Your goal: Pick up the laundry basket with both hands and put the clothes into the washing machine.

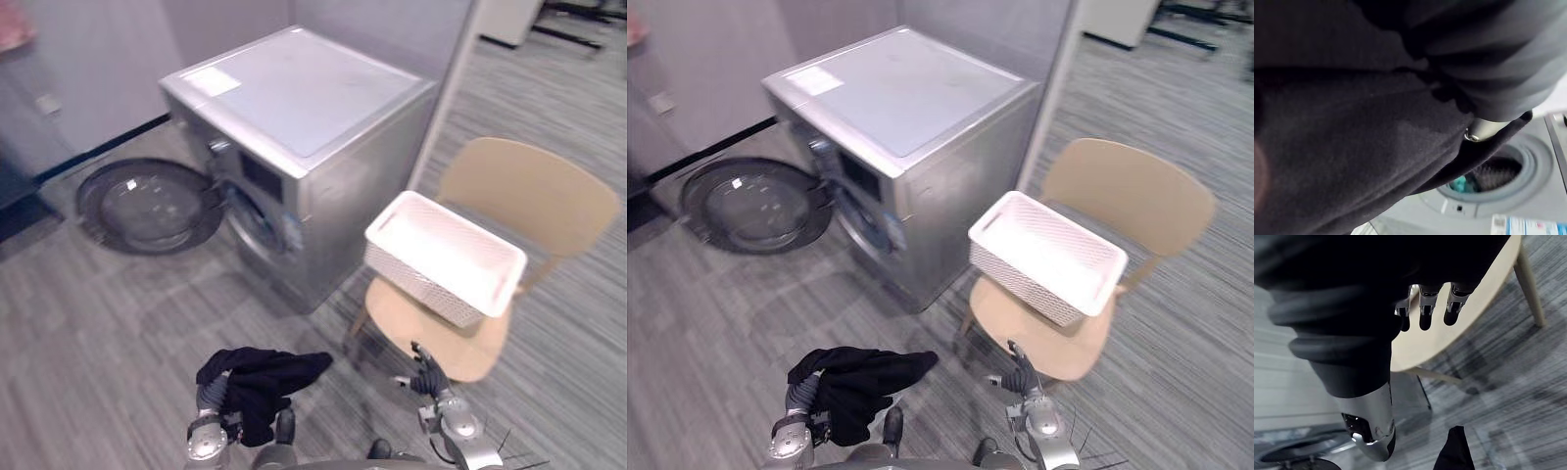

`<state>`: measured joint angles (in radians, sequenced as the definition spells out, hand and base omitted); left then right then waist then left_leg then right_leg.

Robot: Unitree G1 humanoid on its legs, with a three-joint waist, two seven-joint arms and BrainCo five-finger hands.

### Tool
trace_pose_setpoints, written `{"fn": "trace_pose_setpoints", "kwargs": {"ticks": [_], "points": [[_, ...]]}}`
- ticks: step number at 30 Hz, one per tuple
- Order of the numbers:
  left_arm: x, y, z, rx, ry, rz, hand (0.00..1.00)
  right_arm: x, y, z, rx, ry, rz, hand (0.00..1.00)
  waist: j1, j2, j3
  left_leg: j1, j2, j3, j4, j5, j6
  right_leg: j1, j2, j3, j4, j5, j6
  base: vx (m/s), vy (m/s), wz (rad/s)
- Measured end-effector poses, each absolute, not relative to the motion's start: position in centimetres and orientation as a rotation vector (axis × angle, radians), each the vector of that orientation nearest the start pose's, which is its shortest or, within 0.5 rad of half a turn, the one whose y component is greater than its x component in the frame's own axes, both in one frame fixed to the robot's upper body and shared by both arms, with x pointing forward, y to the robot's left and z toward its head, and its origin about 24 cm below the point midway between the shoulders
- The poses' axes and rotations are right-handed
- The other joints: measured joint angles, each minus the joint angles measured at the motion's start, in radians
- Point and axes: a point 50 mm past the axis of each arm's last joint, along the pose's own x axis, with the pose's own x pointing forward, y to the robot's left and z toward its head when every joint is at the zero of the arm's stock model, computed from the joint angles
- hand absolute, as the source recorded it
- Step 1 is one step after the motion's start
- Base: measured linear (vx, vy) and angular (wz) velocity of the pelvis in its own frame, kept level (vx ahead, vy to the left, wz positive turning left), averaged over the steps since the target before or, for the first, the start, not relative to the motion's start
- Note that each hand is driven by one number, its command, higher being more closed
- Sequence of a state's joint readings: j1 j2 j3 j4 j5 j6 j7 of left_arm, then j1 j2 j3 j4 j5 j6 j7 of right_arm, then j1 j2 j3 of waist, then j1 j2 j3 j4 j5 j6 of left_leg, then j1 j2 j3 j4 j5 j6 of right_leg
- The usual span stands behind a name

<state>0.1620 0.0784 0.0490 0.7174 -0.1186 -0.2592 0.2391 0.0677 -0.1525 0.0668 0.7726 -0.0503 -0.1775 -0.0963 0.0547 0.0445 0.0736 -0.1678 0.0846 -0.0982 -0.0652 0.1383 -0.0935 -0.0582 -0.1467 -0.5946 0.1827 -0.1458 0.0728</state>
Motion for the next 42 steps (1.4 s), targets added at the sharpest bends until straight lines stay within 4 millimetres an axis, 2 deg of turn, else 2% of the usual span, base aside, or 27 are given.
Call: {"fn": "trace_pose_setpoints", "kwargs": {"ticks": [2, 3, 4, 5, 6, 10, 12, 13, 14, 15, 17, 18, 21, 23, 24, 27, 29, 30, 31, 33, 35, 37, 38, 39, 40, 41, 42], "points": [[14.5, 20.1, -11.3, 0.007, 0.607, 0.397, 1.00, 16.2, -20.3, -12.0, -0.237, 0.708, -0.116, 0.00, 0.015, 0.001, 0.013, -0.034, -0.036, 0.116, 0.000, 0.039, 0.067, 0.018, -0.047, -0.101, 0.033, -0.030, 0.005, 0.00, 0.144, 1.45], [14.2, 20.2, -11.4, -0.003, 0.618, 0.406, 1.00, 16.5, -20.3, -12.1, -0.242, 0.721, -0.136, 0.00, 0.016, -0.001, 0.025, -0.044, -0.032, 0.281, 0.026, -0.022, 0.152, 0.039, -0.068, -0.163, 0.043, -0.032, 0.017, 0.04, 0.127, 1.09], [14.1, 20.2, -11.5, -0.008, 0.623, 0.409, 1.00, 16.7, -20.3, -12.0, -0.241, 0.718, -0.139, 0.00, 0.011, -0.004, 0.028, -0.049, -0.026, 0.356, 0.043, -0.038, 0.174, 0.047, -0.078, -0.183, 0.045, -0.033, 0.026, 0.12, 0.118, 1.24], [14.1, 20.0, -11.6, -0.013, 0.630, 0.400, 1.00, 16.9, -20.4, -12.0, -0.242, 0.717, -0.146, 0.00, 0.013, -0.006, 0.032, -0.050, -0.011, 0.455, 0.061, -0.033, 0.166, 0.062, -0.093, -0.214, 0.063, -0.039, 0.038, 0.17, 0.051, 0.98], [13.6, 20.0, -11.9, -0.013, 0.650, 0.398, 1.00, 17.3, -20.3, -11.9, -0.244, 0.716, -0.148, 0.00, 0.016, -0.013, 0.039, -0.050, -0.025, 0.451, 0.066, -0.017, 0.143, 0.073, -0.111, -0.228, 0.074, -0.044, 0.047, 0.16, 0.044, 0.84], [12.8, 20.0, -12.7, -0.007, 0.706, 0.397, 1.00, 19.2, -19.4, -11.1, -0.235, 0.664, -0.142, 0.00, 0.018, -0.040, 0.061, -0.045, -0.081, 0.402, 0.088, -0.061, 0.149, 0.128, -0.139, -0.266, 0.042, -0.032, 0.090, 0.14, 0.083, 0.48], [11.9, 19.8, -13.1, -0.007, 0.738, 0.394, 1.00, 19.0, -19.0, -11.3, -0.239, 0.675, -0.132, 0.00, 0.015, -0.058, 0.074, -0.034, -0.122, 0.386, 0.191, -0.184, 0.155, 0.142, -0.255, -0.238, 0.215, -0.057, 0.114, 0.18, 0.163, 0.29], [11.6, 19.8, -13.1, -0.006, 0.744, 0.391, 1.00, 19.0, -19.1, -11.4, -0.241, 0.676, -0.132, 0.00, 0.015, -0.057, 0.075, -0.028, -0.130, 0.381, 0.208, -0.201, 0.159, 0.130, -0.287, -0.216, 0.284, -0.052, 0.092, 0.20, 0.198, 0.36], [11.6, 19.9, -13.1, -0.002, 0.746, 0.382, 1.00, 18.5, -19.2, -11.6, -0.241, 0.691, -0.134, 0.00, 0.008, -0.049, 0.080, -0.010, -0.141, 0.358, 0.240, -0.234, 0.175, 0.061, -0.343, -0.105, 0.468, -0.021, -0.035, 0.25, 0.202, 0.56], [12.3, 20.0, -12.8, 0.009, 0.724, 0.365, 1.00, 18.0, -19.0, -11.9, -0.236, 0.707, -0.131, 0.00, -0.010, -0.040, 0.092, 0.013, -0.139, 0.316, 0.260, -0.260, 0.180, -0.027, -0.320, 0.092, 0.620, -0.011, -0.076, 0.26, 0.176, 0.65], [12.8, 20.4, -12.6, 0.020, 0.709, 0.364, 1.00, 17.8, -18.7, -12.0, -0.230, 0.710, -0.124, 0.00, -0.031, -0.037, 0.109, 0.049, -0.139, 0.268, 0.250, -0.268, 0.186, -0.105, -0.235, 0.228, 0.696, -0.079, -0.026, 0.26, 0.089, 0.77], [13.6, 20.8, -12.3, 0.033, 0.687, 0.358, 1.00, 17.9, -18.7, -11.9, -0.228, 0.707, -0.124, 0.00, -0.046, -0.037, 0.120, 0.081, -0.144, 0.235, 0.237, -0.278, 0.189, -0.178, -0.183, 0.267, 0.698, -0.120, -0.024, 0.26, 0.061, 0.72], [14.9, 20.1, -11.8, 0.037, 0.654, 0.318, 1.00, 18.1, -19.1, -11.7, -0.215, 0.694, -0.140, 0.00, -0.051, -0.035, 0.141, 0.122, -0.156, 0.189, 0.238, -0.306, 0.168, -0.286, -0.120, 0.269, 0.547, -0.127, -0.009, 0.26, 0.026, 0.58], [15.9, 19.6, -11.5, 0.039, 0.631, 0.291, 1.00, 18.1, -19.2, -11.7, -0.209, 0.694, -0.146, 0.00, -0.070, -0.039, 0.143, 0.147, -0.162, 0.142, 0.237, -0.320, 0.153, -0.333, -0.074, 0.294, 0.319, -0.068, 0.019, 0.40, -0.073, 0.89], [15.9, 19.4, -11.5, 0.049, 0.630, 0.272, 1.00, 17.9, -19.2, -11.8, -0.207, 0.698, -0.146, 0.00, -0.074, -0.043, 0.142, 0.172, -0.167, 0.118, 0.238, -0.333, 0.135, -0.350, -0.058, 0.310, 0.233, -0.017, 0.007, 0.53, -0.159, 1.05], [15.5, 19.4, -11.6, 0.066, 0.633, 0.265, 1.00, 17.4, -19.0, -11.9, -0.197, 0.700, -0.143, 0.00, -0.095, -0.064, 0.131, 0.215, -0.169, 0.096, 0.289, -0.391, 0.052, -0.340, -0.056, 0.324, 0.221, 0.131, -0.077, 0.54, -0.232, 0.93], [15.1, 19.0, -11.8, 0.057, 0.642, 0.262, 1.00, 18.0, -19.1, -11.4, -0.203, 0.674, -0.142, 0.00, -0.092, -0.035, 0.138, 0.126, -0.105, 0.131, 0.528, -0.387, 0.031, -0.299, -0.021, 0.304, 0.235, 0.079, -0.090, 0.55, -0.279, 0.17], [14.4, 18.8, -12.0, 0.049, 0.659, 0.269, 1.00, 18.6, -18.9, -11.1, -0.206, 0.650, -0.131, 0.00, -0.086, -0.011, 0.142, 0.050, -0.035, 0.172, 0.747, -0.351, 0.009, -0.252, 0.035, 0.300, 0.213, 0.050, -0.108, 0.51, -0.236, -0.42], [14.0, 18.8, -12.2, 0.045, 0.671, 0.270, 1.00, 18.8, -18.6, -10.9, -0.207, 0.642, -0.119, 0.00, -0.076, -0.005, 0.143, 0.013, 0.011, 0.202, 0.867, -0.308, 0.011, -0.219, 0.065, 0.310, 0.198, 0.038, -0.125, 0.52, -0.194, -0.79], [14.1, 18.6, -12.2, 0.037, 0.673, 0.249, 1.00, 18.8, -18.2, -11.0, -0.208, 0.639, -0.101, 0.00, -0.040, -0.017, 0.151, -0.061, 0.083, 0.244, 1.079, -0.327, 0.045, -0.107, 0.118, 0.358, 0.144, 0.014, -0.150, 0.51, -0.145, -0.87], [15.0, 18.4, -11.9, 0.034, 0.646, 0.241, 1.00, 18.8, -18.2, -10.9, -0.209, 0.637, -0.103, 0.00, -0.041, -0.034, 0.161, -0.098, 0.073, 0.242, 1.061, -0.349, 0.041, -0.035, 0.117, 0.400, 0.089, 0.013, -0.150, 0.44, -0.073, -0.59], [15.7, 18.3, -11.5, 0.029, 0.619, 0.238, 1.00, 18.9, -18.5, -10.9, -0.211, 0.636, -0.115, 0.00, -0.040, -0.037, 0.164, -0.141, 0.065, 0.231, 0.957, -0.376, 0.033, 0.018, 0.114, 0.440, 0.047, 0.014, -0.148, 0.37, 0.021, -0.68], [16.0, 18.1, -11.4, 0.024, 0.612, 0.234, 1.00, 19.0, -18.5, -10.8, -0.206, 0.632, -0.120, 0.00, -0.039, -0.038, 0.165, -0.148, 0.045, 0.204, 0.822, -0.378, 0.029, 0.039, 0.108, 0.461, 0.040, 0.014, -0.147, 0.38, 0.164, -0.79], [16.3, 17.7, -11.3, 0.014, 0.605, 0.229, 1.00, 19.1, -18.5, -10.8, -0.200, 0.630, -0.126, 0.00, -0.039, -0.038, 0.171, -0.148, 0.009, 0.119, 0.646, -0.372, 0.021, 0.058, 0.097, 0.497, 0.040, 0.008, -0.138, 0.37, 0.193, -0.83], [16.5, 17.6, -11.2, 0.012, 0.600, 0.226, 1.00, 19.2, -18.4, -10.7, -0.196, 0.628, -0.128, 0.00, -0.038, -0.043, 0.173, -0.150, -0.011, 0.080, 0.578, -0.365, 0.009, 0.064, 0.090, 0.513, 0.040, -0.001, -0.123, 0.36, 0.256, -0.90], [16.6, 17.3, -11.2, 0.005, 0.599, 0.223, 1.00, 19.2, -18.4, -10.8, -0.191, 0.631, -0.135, 0.00, -0.038, -0.039, 0.172, -0.146, -0.038, -0.015, 0.450, -0.334, -0.027, 0.069, 0.084, 0.549, 0.039, -0.019, -0.092, 0.30, 0.280, -1.12], [16.7, 16.8, -11.2, -0.002, 0.598, 0.210, 1.00, 19.2, -18.6, -10.9, -0.198, 0.639, -0.137, 0.00, -0.037, -0.008, 0.172, -0.138, -0.036, -0.122, 0.341, -0.275, -0.060, 0.070, 0.099, 0.598, 0.041, -0.043, -0.053, 0.30, 0.322, -1.25]]}}
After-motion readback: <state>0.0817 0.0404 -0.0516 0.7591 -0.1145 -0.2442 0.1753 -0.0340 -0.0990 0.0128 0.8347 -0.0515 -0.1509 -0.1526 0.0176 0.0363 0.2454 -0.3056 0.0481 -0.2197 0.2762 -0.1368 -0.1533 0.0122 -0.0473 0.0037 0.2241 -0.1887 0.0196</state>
